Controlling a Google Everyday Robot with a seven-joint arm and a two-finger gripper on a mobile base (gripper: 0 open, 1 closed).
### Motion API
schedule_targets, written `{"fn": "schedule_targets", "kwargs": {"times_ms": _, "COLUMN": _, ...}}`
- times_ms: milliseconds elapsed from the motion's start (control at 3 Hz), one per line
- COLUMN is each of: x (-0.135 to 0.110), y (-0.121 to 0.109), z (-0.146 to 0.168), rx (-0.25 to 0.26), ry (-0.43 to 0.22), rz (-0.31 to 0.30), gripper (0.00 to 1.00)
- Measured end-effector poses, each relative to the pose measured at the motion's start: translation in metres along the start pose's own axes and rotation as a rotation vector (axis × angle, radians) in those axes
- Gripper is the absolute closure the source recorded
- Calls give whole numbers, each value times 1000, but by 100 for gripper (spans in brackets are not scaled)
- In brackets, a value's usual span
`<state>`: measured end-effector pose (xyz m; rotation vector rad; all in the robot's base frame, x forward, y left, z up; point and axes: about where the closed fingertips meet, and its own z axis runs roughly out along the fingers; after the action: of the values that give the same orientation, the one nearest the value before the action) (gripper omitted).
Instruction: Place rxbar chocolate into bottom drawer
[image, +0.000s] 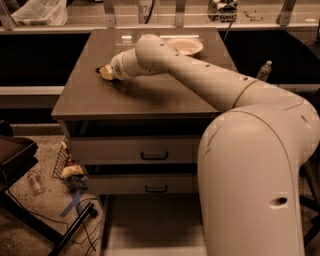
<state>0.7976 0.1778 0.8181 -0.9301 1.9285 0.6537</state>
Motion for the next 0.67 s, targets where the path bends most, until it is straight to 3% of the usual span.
{"fn": "schedule_targets", "kwargs": {"times_ms": 667, "x": 0, "y": 0, "z": 0, "rx": 0, "ry": 0, "rz": 0, "gripper": 100}}
